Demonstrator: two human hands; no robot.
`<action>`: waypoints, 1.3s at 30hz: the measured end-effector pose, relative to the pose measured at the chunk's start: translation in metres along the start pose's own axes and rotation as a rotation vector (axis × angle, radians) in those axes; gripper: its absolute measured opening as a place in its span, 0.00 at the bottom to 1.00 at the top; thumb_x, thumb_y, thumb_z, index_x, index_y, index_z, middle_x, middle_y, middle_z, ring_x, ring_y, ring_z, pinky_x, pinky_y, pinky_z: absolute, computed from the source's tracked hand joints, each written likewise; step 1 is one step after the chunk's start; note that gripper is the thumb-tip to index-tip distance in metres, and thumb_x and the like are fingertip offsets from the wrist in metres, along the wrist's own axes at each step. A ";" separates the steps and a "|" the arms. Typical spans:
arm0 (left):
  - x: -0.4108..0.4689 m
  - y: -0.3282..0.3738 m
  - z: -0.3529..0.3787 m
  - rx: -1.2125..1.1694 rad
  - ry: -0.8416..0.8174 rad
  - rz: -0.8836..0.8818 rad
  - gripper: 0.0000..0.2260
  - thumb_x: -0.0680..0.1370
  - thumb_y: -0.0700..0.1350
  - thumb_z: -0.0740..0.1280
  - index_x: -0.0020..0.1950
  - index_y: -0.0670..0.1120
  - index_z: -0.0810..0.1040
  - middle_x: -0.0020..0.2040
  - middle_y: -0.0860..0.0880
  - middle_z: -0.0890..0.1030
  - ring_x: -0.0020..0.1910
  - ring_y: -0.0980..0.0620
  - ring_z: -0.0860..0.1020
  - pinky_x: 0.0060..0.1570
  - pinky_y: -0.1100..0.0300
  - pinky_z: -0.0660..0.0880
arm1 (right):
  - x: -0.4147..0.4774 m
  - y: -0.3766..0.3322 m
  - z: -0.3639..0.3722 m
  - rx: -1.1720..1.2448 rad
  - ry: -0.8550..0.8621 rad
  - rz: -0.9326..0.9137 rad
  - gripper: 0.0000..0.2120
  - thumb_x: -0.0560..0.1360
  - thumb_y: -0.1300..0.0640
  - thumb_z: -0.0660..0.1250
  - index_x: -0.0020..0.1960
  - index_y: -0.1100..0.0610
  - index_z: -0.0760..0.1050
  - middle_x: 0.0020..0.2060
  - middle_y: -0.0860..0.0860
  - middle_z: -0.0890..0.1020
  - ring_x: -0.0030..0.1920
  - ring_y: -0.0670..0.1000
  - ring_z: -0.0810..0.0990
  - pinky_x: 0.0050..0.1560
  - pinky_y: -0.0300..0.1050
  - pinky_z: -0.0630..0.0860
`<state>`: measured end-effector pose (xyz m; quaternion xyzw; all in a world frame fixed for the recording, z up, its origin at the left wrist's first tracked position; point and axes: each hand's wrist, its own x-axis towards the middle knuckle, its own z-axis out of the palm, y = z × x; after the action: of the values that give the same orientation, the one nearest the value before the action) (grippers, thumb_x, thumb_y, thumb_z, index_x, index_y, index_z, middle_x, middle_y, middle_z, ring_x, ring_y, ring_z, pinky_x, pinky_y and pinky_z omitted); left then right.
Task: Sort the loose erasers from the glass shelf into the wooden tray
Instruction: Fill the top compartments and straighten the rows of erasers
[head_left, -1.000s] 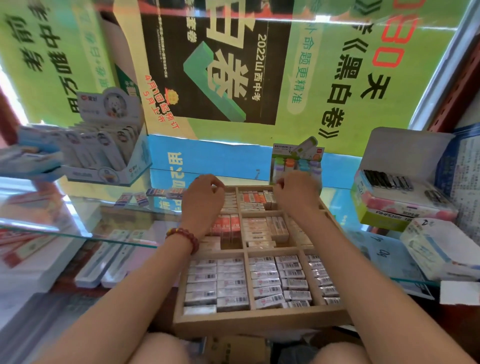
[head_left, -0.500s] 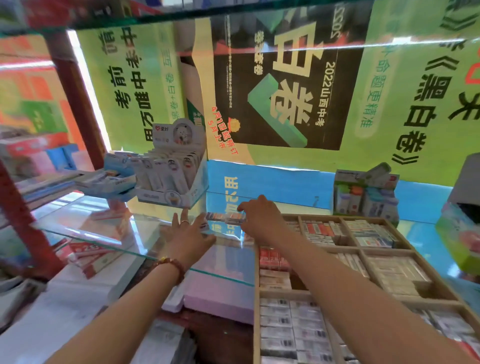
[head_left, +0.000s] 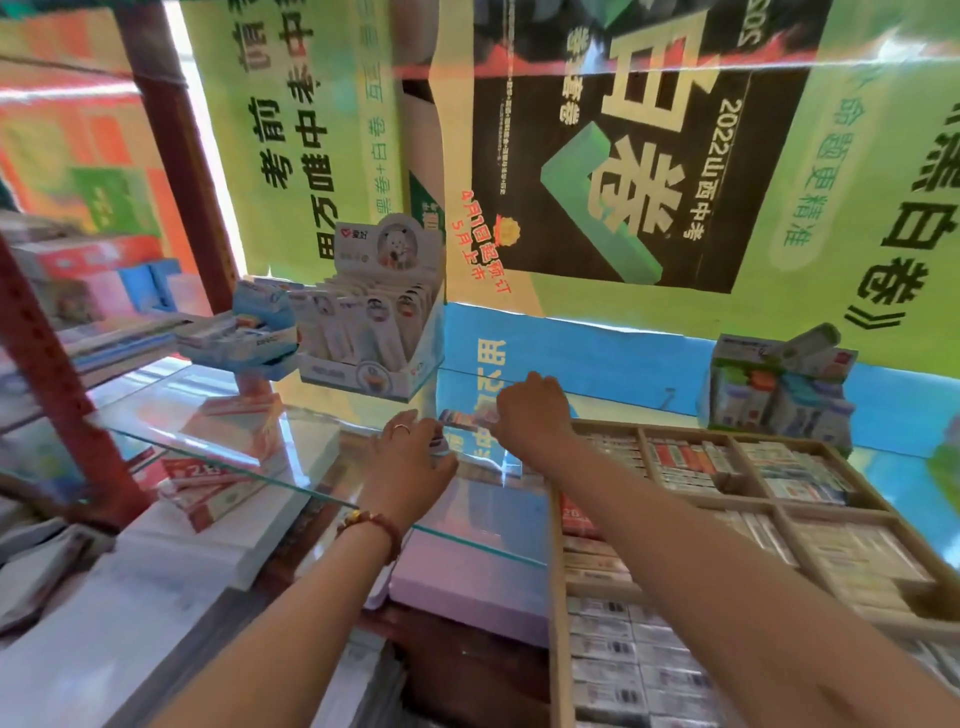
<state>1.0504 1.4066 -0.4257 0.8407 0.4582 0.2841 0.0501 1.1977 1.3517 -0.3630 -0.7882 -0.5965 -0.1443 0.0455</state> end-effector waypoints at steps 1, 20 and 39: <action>-0.002 0.003 -0.002 -0.024 0.034 -0.012 0.15 0.73 0.49 0.66 0.58 0.47 0.76 0.60 0.47 0.75 0.63 0.46 0.70 0.61 0.51 0.62 | -0.003 -0.001 -0.005 0.073 0.069 0.024 0.18 0.79 0.45 0.59 0.54 0.58 0.77 0.52 0.55 0.81 0.58 0.57 0.73 0.56 0.48 0.67; -0.042 0.229 -0.012 -0.925 -0.178 0.193 0.27 0.70 0.36 0.73 0.67 0.45 0.70 0.59 0.46 0.75 0.41 0.57 0.77 0.38 0.73 0.71 | -0.136 0.169 -0.079 0.905 -0.024 0.463 0.20 0.72 0.49 0.72 0.45 0.68 0.81 0.38 0.63 0.79 0.40 0.56 0.77 0.40 0.45 0.71; -0.052 0.214 -0.003 -0.826 -0.091 0.131 0.21 0.70 0.39 0.74 0.59 0.51 0.72 0.49 0.51 0.79 0.43 0.59 0.78 0.42 0.72 0.72 | -0.158 0.230 -0.029 0.207 0.048 0.645 0.18 0.80 0.46 0.57 0.50 0.60 0.76 0.48 0.57 0.78 0.55 0.58 0.76 0.44 0.47 0.69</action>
<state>1.1858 1.2420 -0.3721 0.7890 0.2490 0.4091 0.3849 1.3729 1.1331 -0.3563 -0.9240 -0.3265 -0.0795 0.1827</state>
